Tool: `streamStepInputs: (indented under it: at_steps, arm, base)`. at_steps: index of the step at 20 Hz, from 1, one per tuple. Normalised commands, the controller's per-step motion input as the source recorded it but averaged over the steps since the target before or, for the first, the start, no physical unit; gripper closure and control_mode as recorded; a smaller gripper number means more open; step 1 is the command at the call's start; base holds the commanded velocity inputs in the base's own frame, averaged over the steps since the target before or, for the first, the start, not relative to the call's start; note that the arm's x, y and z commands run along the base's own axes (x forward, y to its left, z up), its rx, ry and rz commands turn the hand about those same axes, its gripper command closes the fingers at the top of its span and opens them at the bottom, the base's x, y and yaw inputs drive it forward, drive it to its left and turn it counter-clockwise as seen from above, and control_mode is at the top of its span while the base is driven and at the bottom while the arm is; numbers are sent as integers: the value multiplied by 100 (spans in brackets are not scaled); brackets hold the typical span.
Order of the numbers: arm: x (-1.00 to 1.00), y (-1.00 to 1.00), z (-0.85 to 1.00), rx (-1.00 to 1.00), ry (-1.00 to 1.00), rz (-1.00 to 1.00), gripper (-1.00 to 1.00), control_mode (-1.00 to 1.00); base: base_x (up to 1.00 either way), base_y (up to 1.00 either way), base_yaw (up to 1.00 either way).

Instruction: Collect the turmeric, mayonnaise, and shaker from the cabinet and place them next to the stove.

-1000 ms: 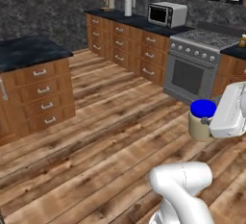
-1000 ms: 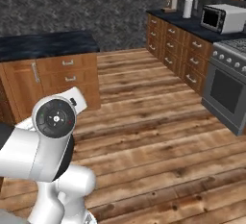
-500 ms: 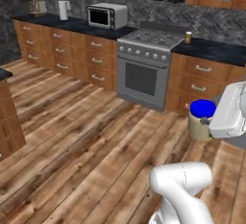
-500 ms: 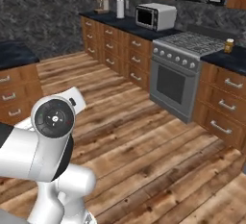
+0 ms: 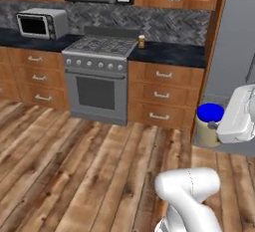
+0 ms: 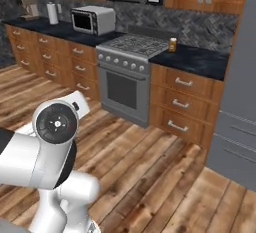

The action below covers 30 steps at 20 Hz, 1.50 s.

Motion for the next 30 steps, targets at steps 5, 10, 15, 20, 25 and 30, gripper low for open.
streamStepInputs:
  at_steps: [5, 10, 15, 20, 25, 30]
  arm:
    - [0, 0, 0, 0, 0, 0, 100, 100]
    - [0, 0, 0, 0, 0, 0, 100, 100]
    - [0, 0, 0, 0, 0, 0, 100, 100]
    - [0, 0, 0, 0, 0, 0, 100, 100]
    - [0, 0, 0, 0, 0, 0, 100, 100]
    - [0, 0, 0, 0, 0, 0, 100, 100]
  base:
    - [91, 29, -49]
    - [97, 61, -44]
    - [97, 79, -35]
    - [100, 71, -27]
    - [100, 44, -18]
    - [99, 28, -14]
